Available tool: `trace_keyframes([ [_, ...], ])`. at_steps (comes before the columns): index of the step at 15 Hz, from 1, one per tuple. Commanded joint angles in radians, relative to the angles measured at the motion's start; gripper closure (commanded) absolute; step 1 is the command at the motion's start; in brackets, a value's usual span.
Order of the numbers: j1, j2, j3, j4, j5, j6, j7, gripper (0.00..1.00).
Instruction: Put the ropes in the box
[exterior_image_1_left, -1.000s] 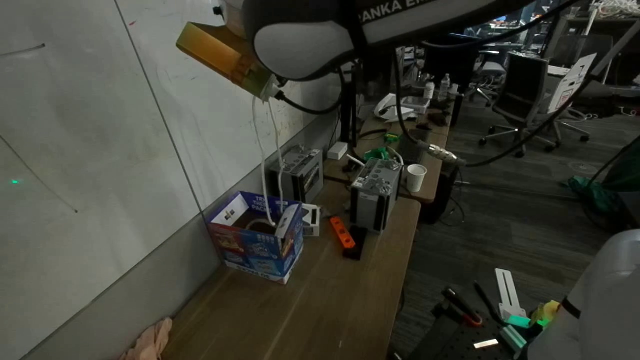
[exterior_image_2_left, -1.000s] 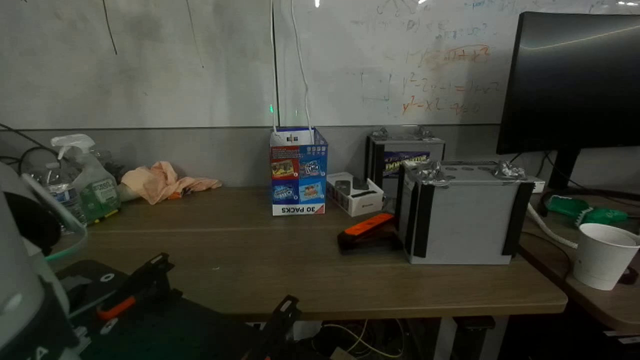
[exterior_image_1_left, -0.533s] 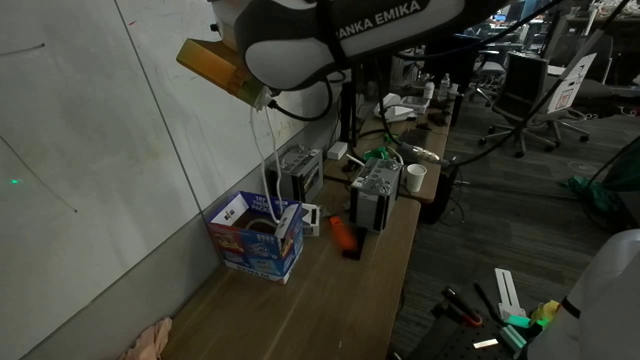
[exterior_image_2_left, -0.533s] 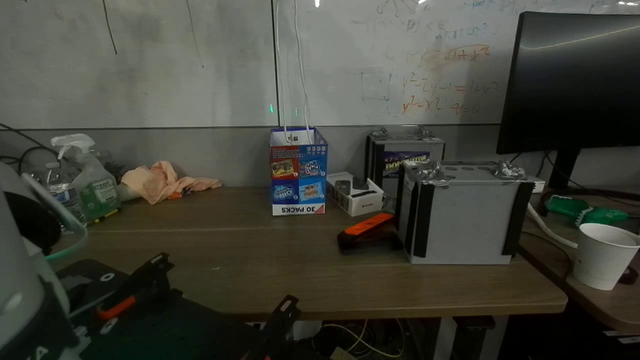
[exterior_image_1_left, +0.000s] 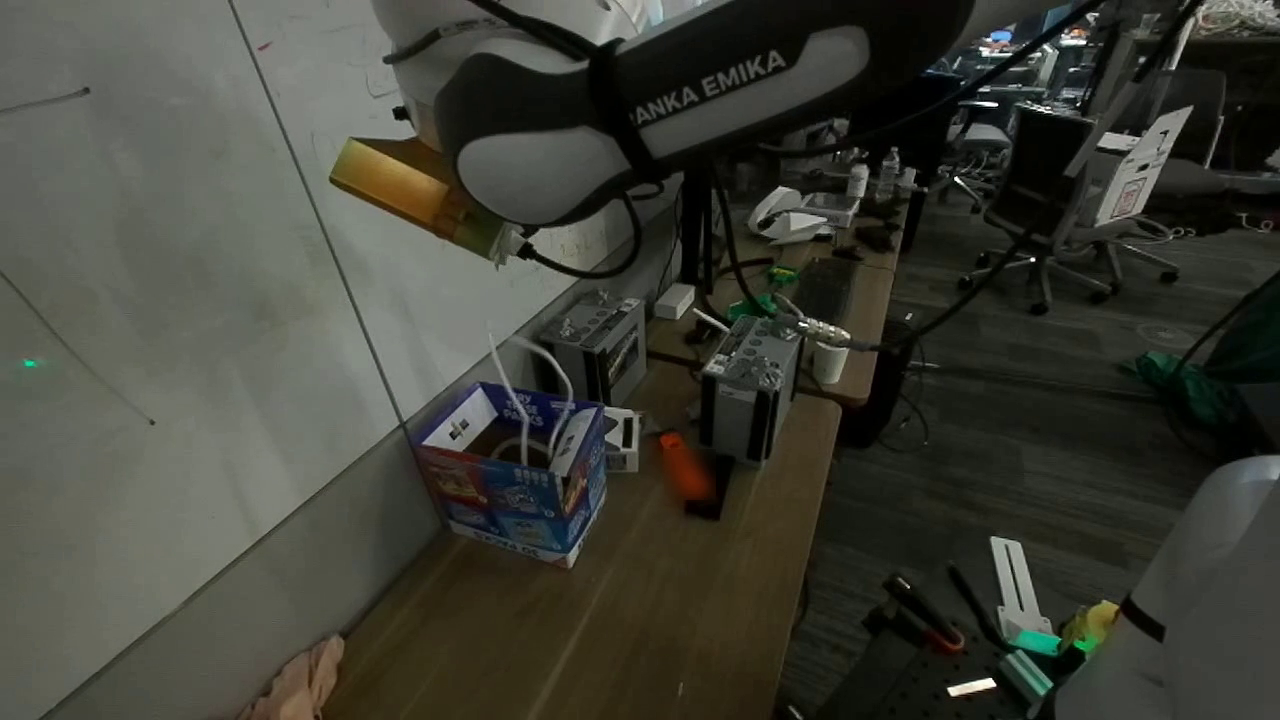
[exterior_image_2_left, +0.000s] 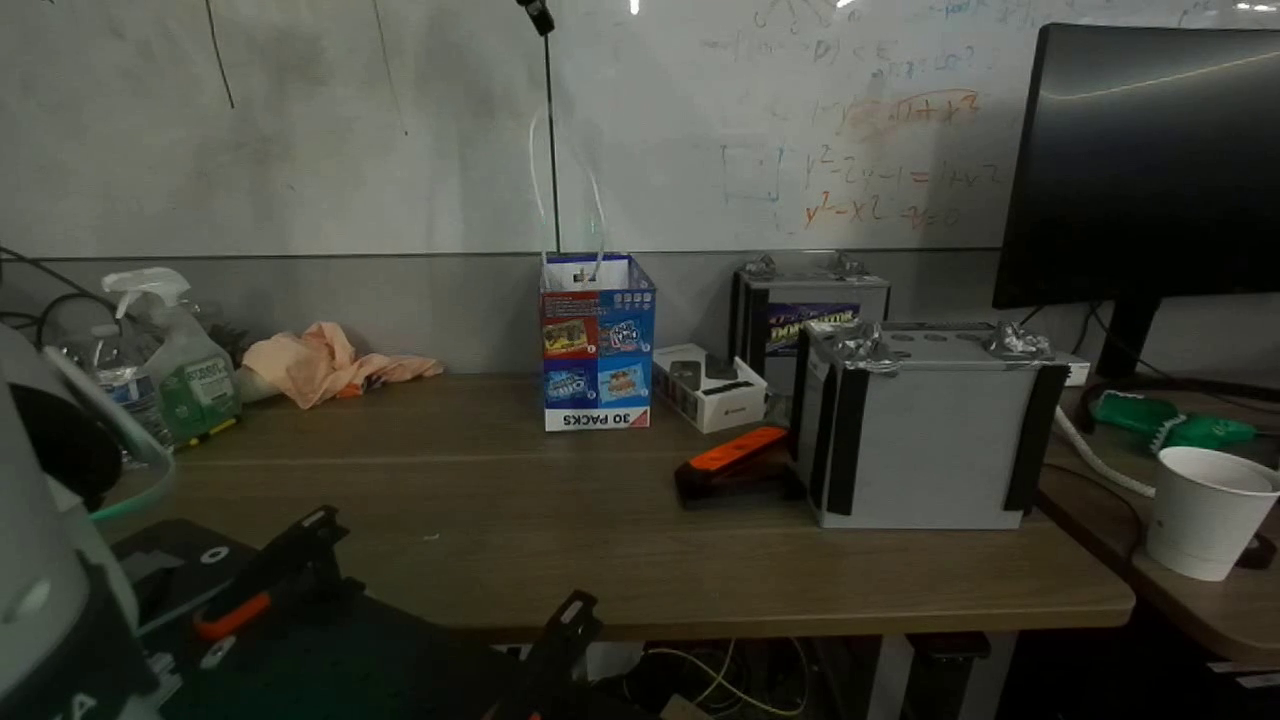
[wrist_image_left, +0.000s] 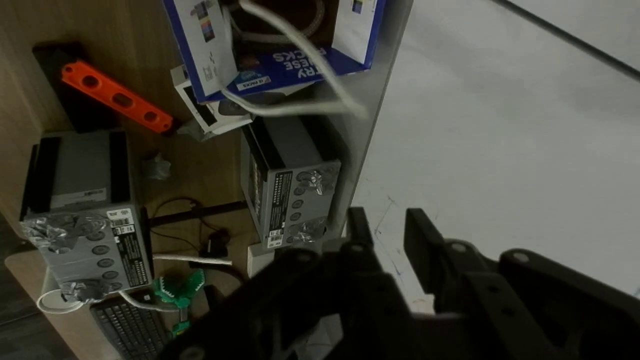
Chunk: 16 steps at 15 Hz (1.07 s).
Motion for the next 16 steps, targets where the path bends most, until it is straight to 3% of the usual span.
trace_keyframes([
  [1,0.032,-0.002,-0.009,0.023,0.030,-0.031,-0.056,0.40],
  [6,0.028,-0.042,-0.024,-0.019,0.091,-0.070,-0.195,0.03],
  [12,0.001,-0.115,-0.081,-0.140,0.351,-0.108,-0.639,0.00],
  [16,0.003,-0.072,-0.095,-0.177,0.509,-0.077,-0.897,0.00],
])
